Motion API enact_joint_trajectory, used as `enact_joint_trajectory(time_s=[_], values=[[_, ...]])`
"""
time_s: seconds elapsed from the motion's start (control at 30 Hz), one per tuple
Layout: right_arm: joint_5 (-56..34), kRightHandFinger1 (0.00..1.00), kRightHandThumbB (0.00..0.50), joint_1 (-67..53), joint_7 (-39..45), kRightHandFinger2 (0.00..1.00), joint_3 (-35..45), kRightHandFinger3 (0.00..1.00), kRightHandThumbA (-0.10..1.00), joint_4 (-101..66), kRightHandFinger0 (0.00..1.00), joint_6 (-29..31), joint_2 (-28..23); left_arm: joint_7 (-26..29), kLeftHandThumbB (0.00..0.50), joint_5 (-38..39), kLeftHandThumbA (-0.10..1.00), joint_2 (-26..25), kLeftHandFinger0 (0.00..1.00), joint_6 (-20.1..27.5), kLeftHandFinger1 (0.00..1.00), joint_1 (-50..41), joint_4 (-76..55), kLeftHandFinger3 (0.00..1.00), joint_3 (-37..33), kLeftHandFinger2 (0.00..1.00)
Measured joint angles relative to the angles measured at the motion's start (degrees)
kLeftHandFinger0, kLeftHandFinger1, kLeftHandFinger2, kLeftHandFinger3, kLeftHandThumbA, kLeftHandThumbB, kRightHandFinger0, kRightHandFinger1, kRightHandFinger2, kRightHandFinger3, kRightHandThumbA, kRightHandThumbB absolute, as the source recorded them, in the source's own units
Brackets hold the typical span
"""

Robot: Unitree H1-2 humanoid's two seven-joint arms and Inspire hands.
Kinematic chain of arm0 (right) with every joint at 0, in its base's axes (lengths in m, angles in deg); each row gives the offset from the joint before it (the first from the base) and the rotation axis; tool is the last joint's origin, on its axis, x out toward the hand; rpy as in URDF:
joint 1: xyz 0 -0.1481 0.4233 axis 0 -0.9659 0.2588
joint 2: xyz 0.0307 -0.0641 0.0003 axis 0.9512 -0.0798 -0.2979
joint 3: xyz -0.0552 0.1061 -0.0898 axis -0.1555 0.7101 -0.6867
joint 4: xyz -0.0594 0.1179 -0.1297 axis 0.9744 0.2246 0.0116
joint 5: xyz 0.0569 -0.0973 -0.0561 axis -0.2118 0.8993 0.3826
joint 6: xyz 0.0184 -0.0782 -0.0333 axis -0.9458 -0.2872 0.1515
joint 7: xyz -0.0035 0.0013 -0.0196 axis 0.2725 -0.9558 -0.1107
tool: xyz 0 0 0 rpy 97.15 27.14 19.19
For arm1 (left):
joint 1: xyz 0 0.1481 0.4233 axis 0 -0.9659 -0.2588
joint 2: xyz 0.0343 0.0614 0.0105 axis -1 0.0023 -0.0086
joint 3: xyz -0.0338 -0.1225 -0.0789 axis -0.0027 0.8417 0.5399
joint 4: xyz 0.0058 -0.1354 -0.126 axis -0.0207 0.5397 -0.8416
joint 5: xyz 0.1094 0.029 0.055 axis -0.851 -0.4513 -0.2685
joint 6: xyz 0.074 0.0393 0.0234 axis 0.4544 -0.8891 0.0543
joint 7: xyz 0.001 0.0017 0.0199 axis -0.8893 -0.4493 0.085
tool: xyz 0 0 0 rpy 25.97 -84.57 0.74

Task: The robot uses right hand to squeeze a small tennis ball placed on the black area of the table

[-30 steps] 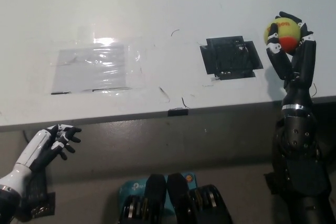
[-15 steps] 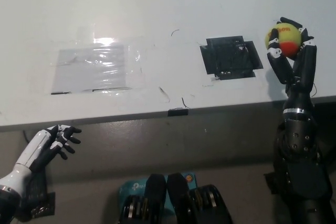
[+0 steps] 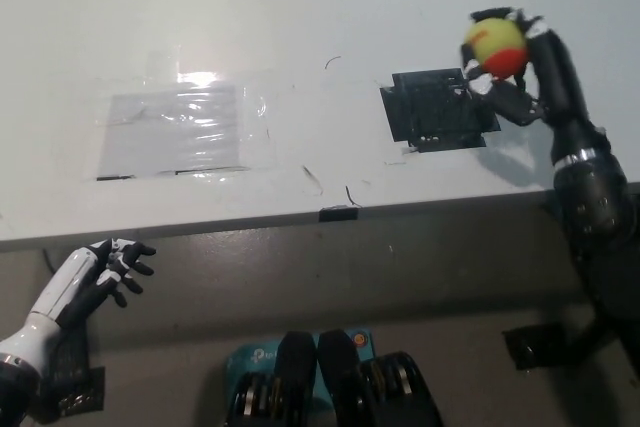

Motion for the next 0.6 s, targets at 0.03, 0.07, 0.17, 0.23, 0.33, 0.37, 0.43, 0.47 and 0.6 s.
enact_joint_trajectory(time_s=[0.03, 0.07, 0.17, 0.23, 0.33, 0.37, 0.43, 0.47, 0.6], values=[[1.1, 0.20, 0.000, 0.6, 1.4, 0.35, -1.7, 0.49, -0.10, 0.9, 0.00, -1.4, -0.4, 0.0, 0.042, 0.0, 0.92, 0.0, 0.39, 0.0, 0.45, 0.0, 0.0, 0.63, 0.0, 0.53], [1.8, 0.22, 0.000, 1.0, 2.3, 0.37, -2.9, 0.56, -0.10, 1.6, 0.03, -2.3, -0.6, 0.0, 0.057, 0.0, 0.91, 0.0, 0.39, 0.0, 0.45, 0.0, 0.0, 0.63, 0.0, 0.53], [3.8, 0.48, 0.057, 2.2, 5.4, 0.61, -6.7, 0.74, -0.10, 5.3, 0.28, -5.0, -0.7, 0.0, 0.086, 0.0, 0.92, 0.0, 0.41, 0.0, 0.47, 0.0, 0.0, 0.62, 0.0, 0.53], [5.0, 0.52, 0.085, 2.6, 7.4, 0.64, -8.7, 0.81, -0.10, 7.4, 0.34, -6.5, -0.7, 0.0, 0.077, 0.1, 0.92, 0.0, 0.42, -0.1, 0.47, 0.0, 0.0, 0.62, 0.1, 0.53], [6.8, 0.55, 0.078, 3.3, 9.5, 0.75, -11.4, 0.90, -0.10, 9.8, 0.34, -8.3, -0.7, 0.0, 0.082, 0.1, 0.92, 0.0, 0.41, 0.0, 0.46, 0.1, 0.2, 0.63, 0.1, 0.53], [7.4, 0.56, 0.076, 3.4, 10.1, 0.77, -12.0, 0.92, -0.10, 10.1, 0.35, -9.0, -0.7, 0.0, 0.084, 0.1, 0.92, 0.0, 0.41, 0.0, 0.46, 0.2, 0.3, 0.63, 0.1, 0.53], [8.4, 0.77, 0.061, 4.0, 10.9, 0.96, -13.2, 0.96, -0.08, 10.4, 0.55, -10.1, -0.8, -0.1, 0.078, 0.1, 0.93, 0.0, 0.39, 0.0, 0.45, 0.5, 0.4, 0.63, 0.1, 0.53], [9.0, 0.87, 0.056, 4.5, 11.3, 1.00, -13.9, 0.99, -0.06, 10.5, 0.63, -10.6, -0.9, -0.1, 0.079, 0.1, 0.93, 0.0, 0.38, 0.0, 0.44, 0.8, 0.6, 0.63, 0.1, 0.52], [11.0, 1.00, 0.061, 5.9, 12.7, 1.00, -16.1, 1.00, -0.05, 11.3, 1.00, -12.2, -1.1, -0.1, 0.061, 0.1, 0.92, 0.0, 0.36, 0.0, 0.43, 1.6, 0.7, 0.62, 0.1, 0.51]])
